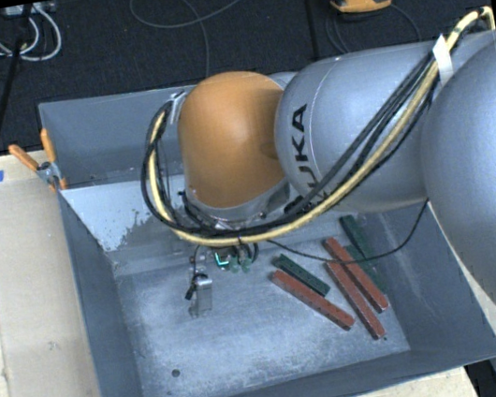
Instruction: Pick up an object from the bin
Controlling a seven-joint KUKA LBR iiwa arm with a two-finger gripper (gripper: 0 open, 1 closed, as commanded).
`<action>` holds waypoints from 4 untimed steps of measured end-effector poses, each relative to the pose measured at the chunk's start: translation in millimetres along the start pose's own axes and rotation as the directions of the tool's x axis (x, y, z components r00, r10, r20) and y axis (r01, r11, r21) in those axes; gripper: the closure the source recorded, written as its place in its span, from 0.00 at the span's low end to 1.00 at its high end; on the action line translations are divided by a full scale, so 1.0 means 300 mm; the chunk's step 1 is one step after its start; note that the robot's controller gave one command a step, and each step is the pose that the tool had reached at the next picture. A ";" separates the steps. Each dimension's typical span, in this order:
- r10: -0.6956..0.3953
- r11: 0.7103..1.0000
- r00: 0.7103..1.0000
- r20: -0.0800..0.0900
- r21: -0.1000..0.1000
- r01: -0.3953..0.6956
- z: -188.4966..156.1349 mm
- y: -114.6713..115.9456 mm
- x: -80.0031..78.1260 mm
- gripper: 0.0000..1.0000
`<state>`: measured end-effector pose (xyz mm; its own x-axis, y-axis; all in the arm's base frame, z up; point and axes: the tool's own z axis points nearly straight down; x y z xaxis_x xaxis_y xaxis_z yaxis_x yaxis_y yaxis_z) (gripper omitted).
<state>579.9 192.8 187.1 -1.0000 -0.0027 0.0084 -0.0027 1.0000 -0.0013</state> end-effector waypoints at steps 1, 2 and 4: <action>-0.042 0.999 0.999 0.006 0.004 0.042 -0.016 -0.373 0.011 0.00; -0.052 0.999 0.999 0.002 0.003 0.052 0.093 -0.607 0.072 0.00; -0.084 0.996 0.996 0.013 -0.002 0.084 0.369 -0.654 0.027 1.00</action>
Offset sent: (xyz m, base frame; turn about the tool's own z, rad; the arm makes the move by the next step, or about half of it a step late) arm -0.0034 -0.1061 0.0054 -0.0495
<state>571.4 -3.7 76.7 -0.9962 -0.0868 -0.0049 -0.0868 0.9962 0.0017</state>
